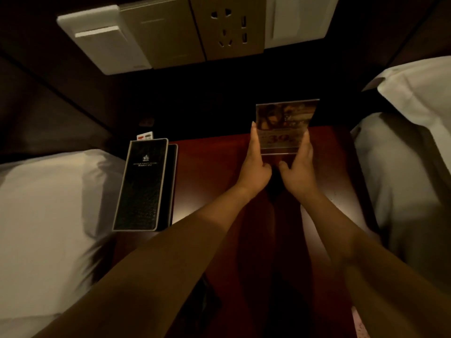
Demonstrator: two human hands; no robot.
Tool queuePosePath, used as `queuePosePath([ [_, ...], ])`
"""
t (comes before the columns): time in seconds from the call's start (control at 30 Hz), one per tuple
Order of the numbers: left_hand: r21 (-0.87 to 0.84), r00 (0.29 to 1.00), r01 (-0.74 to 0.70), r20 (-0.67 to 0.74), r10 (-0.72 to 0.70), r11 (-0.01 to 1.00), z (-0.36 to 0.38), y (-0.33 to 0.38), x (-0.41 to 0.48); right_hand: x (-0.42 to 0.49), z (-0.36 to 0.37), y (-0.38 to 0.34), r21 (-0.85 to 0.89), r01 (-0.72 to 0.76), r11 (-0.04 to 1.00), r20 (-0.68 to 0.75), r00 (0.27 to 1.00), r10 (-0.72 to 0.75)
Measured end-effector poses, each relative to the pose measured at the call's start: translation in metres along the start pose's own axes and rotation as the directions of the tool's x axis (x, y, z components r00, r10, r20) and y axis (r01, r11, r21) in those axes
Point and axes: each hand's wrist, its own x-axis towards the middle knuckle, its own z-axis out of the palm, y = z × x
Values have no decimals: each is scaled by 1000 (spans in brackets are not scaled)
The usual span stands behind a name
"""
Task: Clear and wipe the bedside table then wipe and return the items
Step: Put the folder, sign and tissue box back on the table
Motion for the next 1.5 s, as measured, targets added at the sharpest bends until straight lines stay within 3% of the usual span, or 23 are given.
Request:
queuePosePath([
  [0.27,35,999,-41,-28,42,999,-2,-4,10,11,-2,1,-11,-19,1000,5,1000,19],
  [0.4,70,992,-80,-92,87,994,-13,-6,0,-9,3,-7,26,-134,991,-110,985,136],
  [0.5,133,990,-67,-114,82,989,-28,-12,-22,-37,14,-18,-108,-78,991,-137,989,63],
  [0.73,284,974,-15,-213,79,959,-95,-26,-73,-78,51,-54,-565,106,819,112,992,-51],
  [0.9,323,931,33,-354,88,946,-172,-50,-129,-109,102,-91,-654,238,718,272,960,-71],
  [1.03,276,830,126,-555,51,953,-251,-83,-202,-151,158,-133,-511,432,743,401,884,-238],
  [1.2,149,616,324,-782,-89,934,-343,-138,-320,-217,238,-182,-372,591,716,622,731,-280],
  [1.37,-10,348,558,-905,-245,830,-421,-185,-428,-277,303,-211,-289,664,690,753,602,-264],
  [1.5,-116,199,716,-912,-359,689,-470,-225,-497,-318,349,-224,-223,693,686,807,525,-269],
])
